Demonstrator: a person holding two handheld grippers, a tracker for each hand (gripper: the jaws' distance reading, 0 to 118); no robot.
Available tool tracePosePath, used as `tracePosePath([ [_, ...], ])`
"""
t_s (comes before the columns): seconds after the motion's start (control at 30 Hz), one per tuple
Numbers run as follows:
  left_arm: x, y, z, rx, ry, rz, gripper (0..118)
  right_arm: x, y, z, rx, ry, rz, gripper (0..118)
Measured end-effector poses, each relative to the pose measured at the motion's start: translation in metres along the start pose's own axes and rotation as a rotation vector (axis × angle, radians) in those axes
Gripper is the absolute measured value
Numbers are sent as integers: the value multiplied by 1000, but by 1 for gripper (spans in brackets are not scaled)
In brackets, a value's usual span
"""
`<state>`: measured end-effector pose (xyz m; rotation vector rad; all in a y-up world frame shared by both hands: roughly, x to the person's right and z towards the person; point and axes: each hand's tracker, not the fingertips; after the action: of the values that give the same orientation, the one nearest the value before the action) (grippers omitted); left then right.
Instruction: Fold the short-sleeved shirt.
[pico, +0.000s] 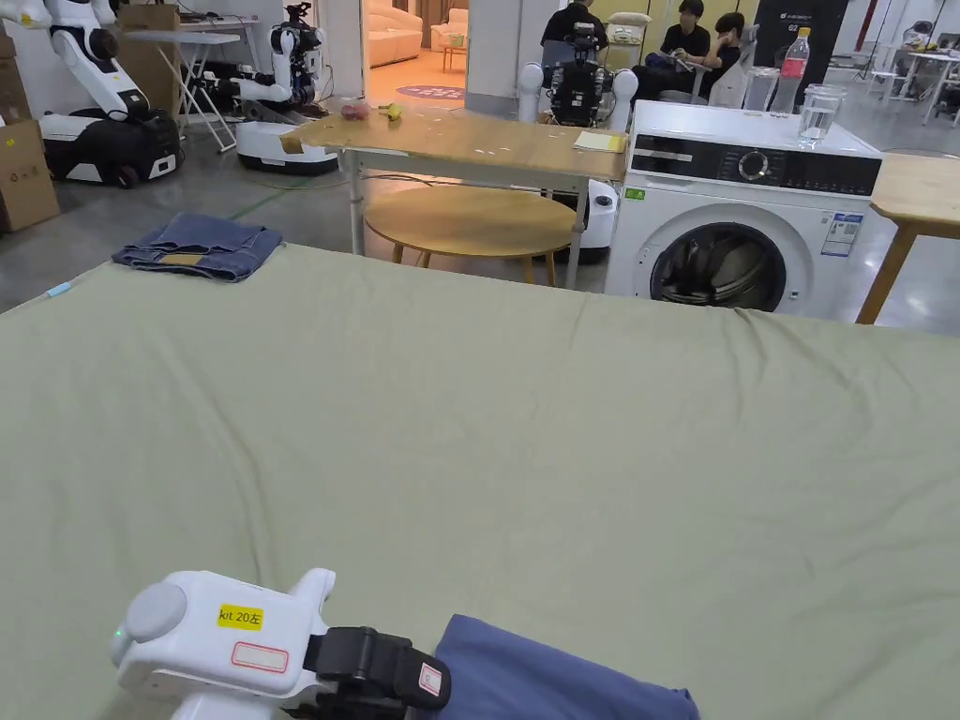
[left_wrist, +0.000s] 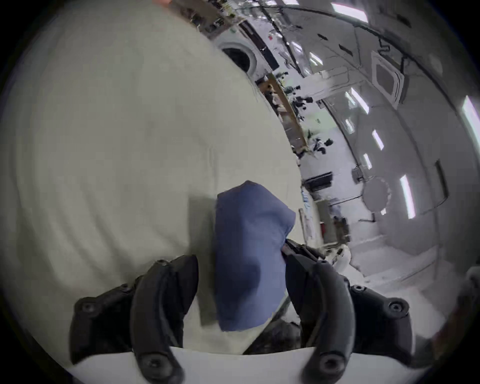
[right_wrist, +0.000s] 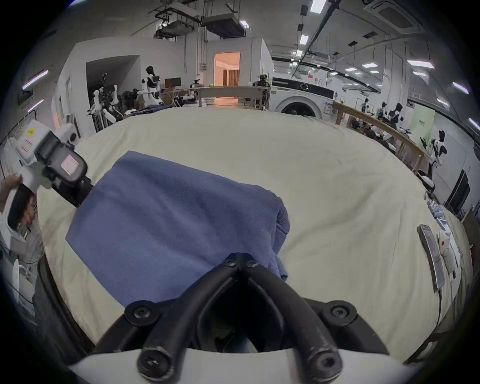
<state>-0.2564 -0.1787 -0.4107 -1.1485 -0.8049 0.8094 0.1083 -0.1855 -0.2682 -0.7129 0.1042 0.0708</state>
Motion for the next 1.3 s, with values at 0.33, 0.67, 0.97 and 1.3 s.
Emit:
tracePosePath([
  [0.33, -14, 1, -62, -75, -135, 0, 70, 3, 2, 1, -3, 10, -25, 0],
  [0.67, -15, -6, -55, -25, -39, 45, 26, 0, 2, -2, 3, 3, -23, 0],
  [0.97, 2, -7, -42, 2, -31, 6, 18, 5, 22, 9, 69, 19, -31, 0],
  [1.3, 36, 6, 9, 35, 73, -51, 17, -11, 69, 2, 199, 22, 14, 0],
])
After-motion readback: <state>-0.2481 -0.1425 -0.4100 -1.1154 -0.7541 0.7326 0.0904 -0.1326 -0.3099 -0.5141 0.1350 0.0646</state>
